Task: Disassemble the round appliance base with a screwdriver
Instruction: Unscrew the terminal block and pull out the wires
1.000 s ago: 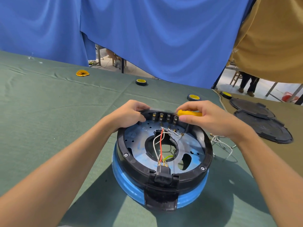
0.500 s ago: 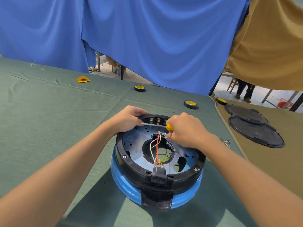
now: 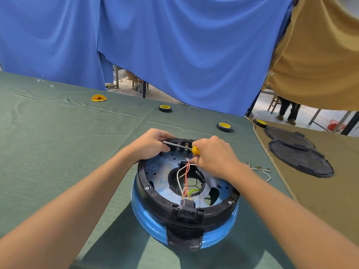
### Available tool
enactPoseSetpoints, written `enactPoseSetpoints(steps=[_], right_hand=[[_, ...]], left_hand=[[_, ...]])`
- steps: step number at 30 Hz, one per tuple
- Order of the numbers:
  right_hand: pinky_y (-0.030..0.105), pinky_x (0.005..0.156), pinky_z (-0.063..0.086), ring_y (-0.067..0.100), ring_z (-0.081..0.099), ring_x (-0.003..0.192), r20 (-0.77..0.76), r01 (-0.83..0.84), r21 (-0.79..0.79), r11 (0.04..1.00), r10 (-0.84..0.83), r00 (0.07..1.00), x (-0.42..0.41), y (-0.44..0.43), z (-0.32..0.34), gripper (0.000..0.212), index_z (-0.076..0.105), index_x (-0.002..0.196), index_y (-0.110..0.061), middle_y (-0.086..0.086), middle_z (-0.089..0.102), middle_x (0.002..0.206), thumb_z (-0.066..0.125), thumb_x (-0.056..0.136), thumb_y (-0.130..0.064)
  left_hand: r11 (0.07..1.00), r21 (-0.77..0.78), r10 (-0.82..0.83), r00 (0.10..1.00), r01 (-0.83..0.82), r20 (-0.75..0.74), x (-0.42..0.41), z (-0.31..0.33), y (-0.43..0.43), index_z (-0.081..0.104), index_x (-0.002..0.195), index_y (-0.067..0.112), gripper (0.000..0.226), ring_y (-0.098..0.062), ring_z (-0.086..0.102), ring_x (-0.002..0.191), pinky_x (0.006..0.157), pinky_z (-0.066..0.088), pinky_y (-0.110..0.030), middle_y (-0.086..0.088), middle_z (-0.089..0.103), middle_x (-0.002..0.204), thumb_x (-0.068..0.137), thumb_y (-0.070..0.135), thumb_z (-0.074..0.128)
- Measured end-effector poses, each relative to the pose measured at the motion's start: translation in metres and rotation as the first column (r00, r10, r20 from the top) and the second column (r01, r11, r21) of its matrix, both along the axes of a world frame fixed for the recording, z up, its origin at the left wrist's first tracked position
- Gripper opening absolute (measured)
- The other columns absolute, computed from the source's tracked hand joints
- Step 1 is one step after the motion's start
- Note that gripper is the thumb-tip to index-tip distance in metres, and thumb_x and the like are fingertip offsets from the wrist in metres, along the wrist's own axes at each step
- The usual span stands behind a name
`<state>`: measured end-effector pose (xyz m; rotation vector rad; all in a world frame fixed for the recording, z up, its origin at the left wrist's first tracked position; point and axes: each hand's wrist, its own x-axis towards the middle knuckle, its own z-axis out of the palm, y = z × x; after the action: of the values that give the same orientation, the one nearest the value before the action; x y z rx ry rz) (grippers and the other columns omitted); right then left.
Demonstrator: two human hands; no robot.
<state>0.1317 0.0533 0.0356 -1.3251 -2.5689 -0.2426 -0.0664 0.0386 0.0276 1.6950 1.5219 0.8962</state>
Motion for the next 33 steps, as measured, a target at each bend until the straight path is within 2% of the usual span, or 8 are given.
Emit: enactPoseSetpoints(steps=[4,7,12,17,22,28,31,33], right_hand=[[0.035,0.06,0.038,0.031,0.048,0.07,-0.006,-0.02,-0.069,0.997,0.02,1.0,-0.005,-0.001,0.001,0.035,0.037,0.067,-0.024,0.005,0.049,0.076,0.066,0.086,-0.028],[0.036,0.061,0.043,0.032,0.054,0.074,-0.027,-0.019,-0.079,0.997,0.017,1.0,-0.007,-0.001,0.0,0.025,0.045,0.073,-0.023,0.007,0.054,0.079,0.066,0.086,-0.026],[0.031,0.056,0.036,0.032,0.051,0.066,-0.089,0.045,-0.068,0.997,-0.051,0.995,-0.003,-0.001,0.002,0.037,0.039,0.061,-0.019,0.005,0.049,0.066,0.07,0.082,-0.023],[0.026,0.046,0.023,0.024,0.044,0.057,-0.06,0.072,-0.077,0.994,-0.077,0.995,-0.005,-0.004,-0.002,0.037,0.036,0.06,-0.021,0.002,0.041,0.063,0.064,0.082,-0.013],[0.028,0.053,0.03,0.032,0.048,0.067,-0.145,0.076,-0.141,0.987,-0.096,0.985,-0.005,-0.003,-0.001,0.035,0.039,0.059,-0.021,0.004,0.044,0.065,0.065,0.082,-0.014],[0.039,0.06,0.049,0.035,0.056,0.071,-0.26,0.013,-0.084,0.996,-0.035,0.965,0.0,-0.005,0.009,0.03,0.046,0.06,-0.015,0.012,0.061,0.071,0.066,0.082,-0.017],[0.039,0.061,0.049,0.035,0.056,0.07,-0.312,-0.027,-0.014,1.0,0.021,0.95,0.005,-0.007,0.017,0.029,0.049,0.062,-0.015,0.011,0.061,0.067,0.069,0.082,-0.02],[0.035,0.06,0.045,0.032,0.052,0.065,-0.338,-0.045,0.077,0.996,0.068,0.939,0.007,-0.009,0.023,0.04,0.039,0.059,-0.02,0.002,0.054,0.059,0.071,0.083,-0.023]], left_hand=[[1.0,-0.006,-0.008,1.0,0.008,0.004,0.0,0.0,0.001,0.065,0.112,0.018,0.037,-0.014,0.067,0.089,0.077,0.055,-0.024,0.007,0.07,0.095,0.088,-0.008,0.056],[1.0,-0.006,-0.008,1.0,0.008,0.019,0.0,-0.001,0.001,0.065,0.109,0.019,0.036,-0.017,0.067,0.092,0.082,0.054,-0.03,0.0,0.071,0.099,0.088,-0.009,0.055],[1.0,0.005,0.012,1.0,-0.012,0.003,0.0,-0.002,0.003,0.065,0.117,0.012,0.037,-0.009,0.065,0.081,0.069,0.052,-0.014,0.004,0.07,0.091,0.087,-0.008,0.058],[1.0,0.0,0.0,1.0,0.0,-0.003,-0.001,-0.002,0.003,0.065,0.12,0.012,0.039,-0.019,0.066,0.094,0.084,0.052,-0.029,-0.004,0.07,0.102,0.087,-0.008,0.056],[1.0,0.02,0.0,1.0,0.0,0.018,-0.001,-0.003,0.004,0.065,0.116,0.013,0.039,-0.008,0.063,0.08,0.067,0.051,-0.014,0.002,0.068,0.094,0.087,-0.011,0.057],[1.0,0.02,-0.019,1.0,0.019,0.013,-0.003,-0.005,0.006,0.068,0.112,0.014,0.037,-0.013,0.067,0.085,0.079,0.054,-0.027,0.0,0.073,0.099,0.086,-0.01,0.056],[0.999,0.026,-0.02,1.0,0.02,0.002,-0.004,-0.006,0.008,0.068,0.109,0.018,0.037,-0.008,0.067,0.081,0.072,0.054,-0.02,0.008,0.072,0.093,0.086,-0.009,0.057],[0.999,0.042,-0.022,1.0,0.023,-0.016,-0.004,-0.006,0.008,0.068,0.108,0.019,0.037,-0.012,0.068,0.087,0.077,0.054,-0.024,0.007,0.072,0.095,0.086,-0.009,0.058]])
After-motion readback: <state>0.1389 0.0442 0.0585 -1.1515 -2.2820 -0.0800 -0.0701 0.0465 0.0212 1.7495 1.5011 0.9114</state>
